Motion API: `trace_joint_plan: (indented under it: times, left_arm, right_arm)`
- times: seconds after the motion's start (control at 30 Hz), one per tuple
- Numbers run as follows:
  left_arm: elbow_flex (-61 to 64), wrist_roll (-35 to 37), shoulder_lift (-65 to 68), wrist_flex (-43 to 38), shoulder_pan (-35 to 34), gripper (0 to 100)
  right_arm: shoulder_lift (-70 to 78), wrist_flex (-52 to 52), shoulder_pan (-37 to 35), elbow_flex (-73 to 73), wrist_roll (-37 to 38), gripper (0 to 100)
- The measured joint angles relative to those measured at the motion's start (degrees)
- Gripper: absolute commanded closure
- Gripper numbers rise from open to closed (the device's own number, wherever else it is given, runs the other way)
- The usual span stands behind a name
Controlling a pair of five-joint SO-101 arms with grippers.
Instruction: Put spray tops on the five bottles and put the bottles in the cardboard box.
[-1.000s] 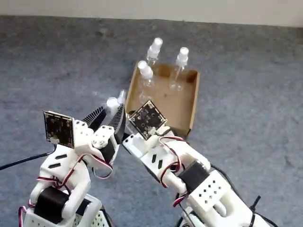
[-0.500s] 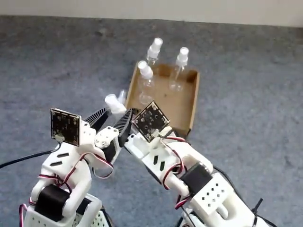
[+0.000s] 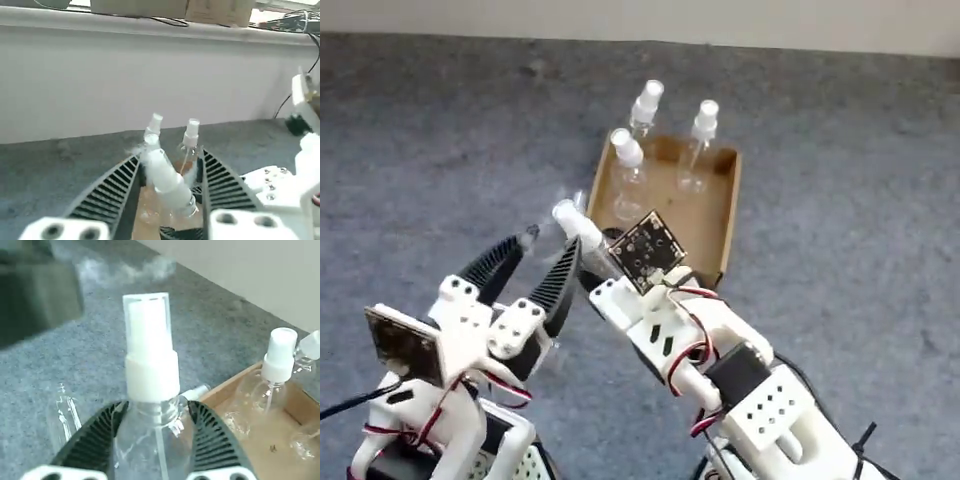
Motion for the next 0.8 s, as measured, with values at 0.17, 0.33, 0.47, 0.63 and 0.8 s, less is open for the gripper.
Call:
trace_joint_plan:
  times: [0.17,0.33,0.47,0.63,0.8]
  left_arm:
    - [0.4,0.0,0.0,-2.6,-7.6,86]
    - [4.5,0.0,3.3,-11.2,-11.2,86]
    - [4.1,0.0,12.3,-15.3,-12.2,86]
    - [3.4,0.0,19.5,-16.0,-12.1,86]
    - [3.4,-0.1,20.0,-16.0,-7.8,86]
  right_arm:
    - [0.0,0.0,0.0,0.0,0.0,99.4]
    - [0.0,0.0,0.0,0.0,0.0,99.4]
    - [0.0,0.0,0.0,0.0,0.0,99.4]
    - [0.0,0.0,0.0,0.0,0.0,99.4]
    - [0.0,0.0,0.0,0.0,0.0,99.4]
